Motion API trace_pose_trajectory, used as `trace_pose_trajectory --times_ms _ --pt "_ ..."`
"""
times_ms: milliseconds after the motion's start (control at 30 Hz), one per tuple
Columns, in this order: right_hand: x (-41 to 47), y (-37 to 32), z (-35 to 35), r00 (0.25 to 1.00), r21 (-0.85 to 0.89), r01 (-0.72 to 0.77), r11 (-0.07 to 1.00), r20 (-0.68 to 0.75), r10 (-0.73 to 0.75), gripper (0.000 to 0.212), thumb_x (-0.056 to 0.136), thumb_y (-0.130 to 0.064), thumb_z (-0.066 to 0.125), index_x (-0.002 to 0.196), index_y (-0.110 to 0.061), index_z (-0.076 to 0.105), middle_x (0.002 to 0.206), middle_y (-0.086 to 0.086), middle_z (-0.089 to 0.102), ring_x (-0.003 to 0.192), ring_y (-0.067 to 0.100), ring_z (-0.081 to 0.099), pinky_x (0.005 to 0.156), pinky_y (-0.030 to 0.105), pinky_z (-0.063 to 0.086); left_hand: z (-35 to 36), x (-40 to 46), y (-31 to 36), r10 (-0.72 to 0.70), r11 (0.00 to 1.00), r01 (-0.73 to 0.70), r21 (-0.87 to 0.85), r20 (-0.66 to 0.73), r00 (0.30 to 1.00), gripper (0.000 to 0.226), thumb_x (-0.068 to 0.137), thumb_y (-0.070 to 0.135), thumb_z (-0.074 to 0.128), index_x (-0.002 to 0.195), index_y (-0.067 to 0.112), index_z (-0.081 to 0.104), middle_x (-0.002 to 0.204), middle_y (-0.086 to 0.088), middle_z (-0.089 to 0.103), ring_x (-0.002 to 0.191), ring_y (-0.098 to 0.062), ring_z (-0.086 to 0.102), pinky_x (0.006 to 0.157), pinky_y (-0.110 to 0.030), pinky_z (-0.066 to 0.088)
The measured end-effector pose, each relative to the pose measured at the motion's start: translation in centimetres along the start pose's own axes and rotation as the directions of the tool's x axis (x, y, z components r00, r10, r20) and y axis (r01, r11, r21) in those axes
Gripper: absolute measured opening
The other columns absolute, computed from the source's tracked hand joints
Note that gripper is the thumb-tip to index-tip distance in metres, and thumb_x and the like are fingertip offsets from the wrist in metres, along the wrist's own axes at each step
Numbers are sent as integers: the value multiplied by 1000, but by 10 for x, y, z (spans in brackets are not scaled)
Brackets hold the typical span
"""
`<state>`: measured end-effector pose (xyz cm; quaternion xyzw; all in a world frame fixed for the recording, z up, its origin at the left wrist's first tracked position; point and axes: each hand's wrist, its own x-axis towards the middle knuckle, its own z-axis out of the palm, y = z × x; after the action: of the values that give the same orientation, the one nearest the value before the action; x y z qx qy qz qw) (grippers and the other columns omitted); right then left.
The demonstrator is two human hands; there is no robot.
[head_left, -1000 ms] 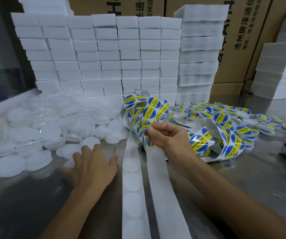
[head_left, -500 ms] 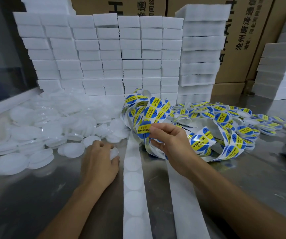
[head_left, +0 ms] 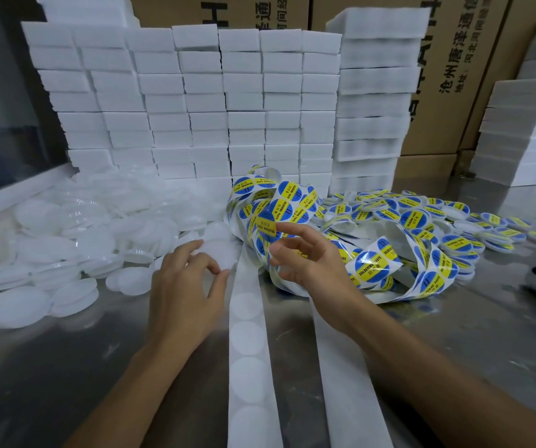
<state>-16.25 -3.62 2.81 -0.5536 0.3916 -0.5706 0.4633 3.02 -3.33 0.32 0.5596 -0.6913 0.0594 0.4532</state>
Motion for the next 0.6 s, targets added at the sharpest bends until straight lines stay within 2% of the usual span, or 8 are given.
trace_pose_trajectory --times_ms 133,233,367,467,600 --pt "-3 3 4 999 -16 17 1000 40 -17 39 84 -19 77 118 -33 63 98 1 74 84 18 68 73 33 53 -1 -2 16 220 971 -228 -72 -101 970 13 80 16 76 77 9 66 123 -12 63 101 -28 60 83 -43 51" --pt "-4 3 6 996 -5 31 1000 83 -30 43 84 -17 77 121 -29 59 90 4 75 80 16 71 71 37 50 0 -5 22 304 948 -312 -65 -111 946 16 85 20 71 76 8 67 125 -14 62 96 -29 62 80 -42 54" --pt "-4 6 7 997 28 45 999 68 -47 44 82 -11 79 119 -26 59 81 8 74 70 19 65 70 45 44 -1 -5 24 345 936 -349 -44 -79 935 14 80 20 72 78 7 67 126 -15 63 99 -31 64 80 -39 54" --pt "-3 5 7 998 48 36 998 54 -39 45 81 -10 79 118 -24 58 78 8 74 74 20 71 72 46 44 -1 -4 23 345 937 -347 -25 -72 936 10 80 14 75 81 6 68 128 -14 63 104 -32 63 84 -38 53" --pt "-5 0 7 997 28 31 999 68 -32 44 81 -17 79 118 -25 57 81 9 75 79 21 73 71 40 48 -1 -3 22 334 940 -339 -40 -102 937 8 83 11 70 83 4 67 123 -14 66 109 -27 62 88 -31 50"
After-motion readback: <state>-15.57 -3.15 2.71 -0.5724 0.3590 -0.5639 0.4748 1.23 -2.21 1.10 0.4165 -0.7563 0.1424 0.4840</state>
